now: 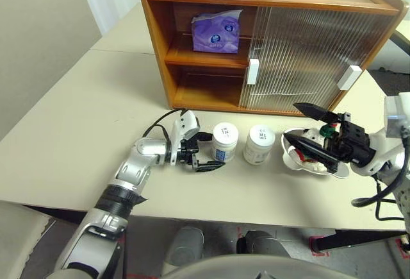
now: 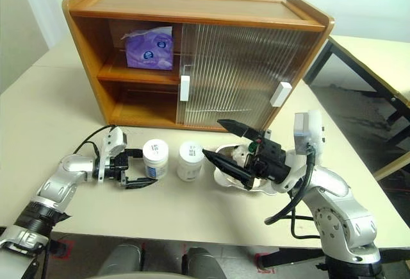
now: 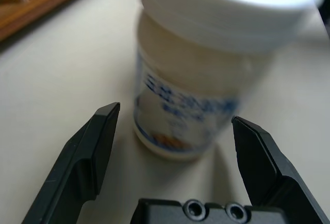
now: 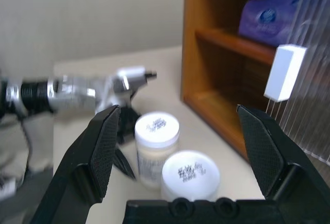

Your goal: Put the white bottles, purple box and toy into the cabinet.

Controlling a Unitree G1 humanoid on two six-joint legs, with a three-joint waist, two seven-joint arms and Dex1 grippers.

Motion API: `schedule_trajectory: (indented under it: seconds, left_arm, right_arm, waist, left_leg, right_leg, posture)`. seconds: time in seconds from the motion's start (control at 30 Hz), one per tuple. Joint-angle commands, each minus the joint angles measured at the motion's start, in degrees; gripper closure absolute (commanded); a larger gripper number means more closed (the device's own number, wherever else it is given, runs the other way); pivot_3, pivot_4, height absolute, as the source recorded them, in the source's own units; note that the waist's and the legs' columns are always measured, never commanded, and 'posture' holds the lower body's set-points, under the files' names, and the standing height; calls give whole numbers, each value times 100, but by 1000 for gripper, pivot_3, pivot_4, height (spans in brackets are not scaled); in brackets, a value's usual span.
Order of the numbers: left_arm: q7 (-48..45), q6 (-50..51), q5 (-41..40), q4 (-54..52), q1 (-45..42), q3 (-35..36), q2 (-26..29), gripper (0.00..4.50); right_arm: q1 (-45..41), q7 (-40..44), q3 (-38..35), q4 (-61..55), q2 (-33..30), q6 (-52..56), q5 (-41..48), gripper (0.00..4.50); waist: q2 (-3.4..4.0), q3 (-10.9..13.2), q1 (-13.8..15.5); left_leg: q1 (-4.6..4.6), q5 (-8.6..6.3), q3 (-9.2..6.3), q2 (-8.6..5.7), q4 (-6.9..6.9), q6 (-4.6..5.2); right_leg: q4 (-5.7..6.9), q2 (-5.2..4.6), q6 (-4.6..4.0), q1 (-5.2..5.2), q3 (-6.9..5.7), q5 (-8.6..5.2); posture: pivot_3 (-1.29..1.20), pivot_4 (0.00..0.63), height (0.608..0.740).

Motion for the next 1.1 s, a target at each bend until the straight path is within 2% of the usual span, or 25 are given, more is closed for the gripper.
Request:
schedule_trajectory:
  seconds: [0.03, 0.17, 0.27, 0.33, 0.37, 0.7, 1.1]
  left_arm:
    - [85, -100, 200, 187, 15, -102, -14, 37]
    - [4, -41, 102, 206, 16, -94, -105, 37]
    - [-26, -91, 216, 248, 9, -147, -59, 656]
    - [-35, -137, 158, 298, 15, -97, -101, 1292]
    - [-43, -140, 110, 315, 17, -67, -126, 1354]
    - [-24, -187, -14, 416, 48, 45, -201, 1354]
    - [898, -219, 79, 291, -108, 416, -217, 1354]
  right_arm:
    - [122, 154, -119, 79, -54, -94, -27, 0]
    - [260, 402, -106, 196, -122, -242, -171, 0]
    - [284, 468, -115, 240, -114, -301, -192, 0]
    - [278, 478, -112, 242, -113, -306, -196, 0]
    - [279, 482, -110, 238, -115, -306, -196, 0]
    - [299, 448, -87, 161, -122, -252, -200, 0]
    - [253, 600, -69, 331, -137, -329, -253, 0]
  waist:
    - [1, 0, -5]
    - [1, 0, -14]
    - [1, -1, -19]
    - [3, -2, -22]
    - [4, -2, -24]
    - [4, -2, -28]
    - [4, -2, -27]
  left_leg:
    - [1, 0, 1, -2, 0, 0]
    - [1, 0, 2, -6, 1, 0]
    - [2, 0, 1, -7, 2, 1]
    - [4, 0, 1, -8, 2, 1]
    - [6, 0, 1, -8, 2, 1]
    - [7, 0, 1, -9, 3, 1]
    - [6, 1, 3, -12, 4, 1]
  right_leg:
    - [0, -1, 3, 2, 1, -1]
    - [-2, -2, 8, 3, 2, -3]
    - [-1, -3, 9, 5, 2, -3]
    - [-1, -3, 9, 6, 2, -3]
    - [-1, -3, 9, 8, 2, -3]
    - [-2, -3, 11, 12, 3, -4]
    - [-2, -3, 13, 11, 1, -4]
  posture:
    - [129, 15, 740]
    - [130, 15, 740]
    - [130, 16, 740]
    - [130, 16, 740]
    - [130, 16, 740]
    - [129, 19, 740]
    - [139, 13, 740]
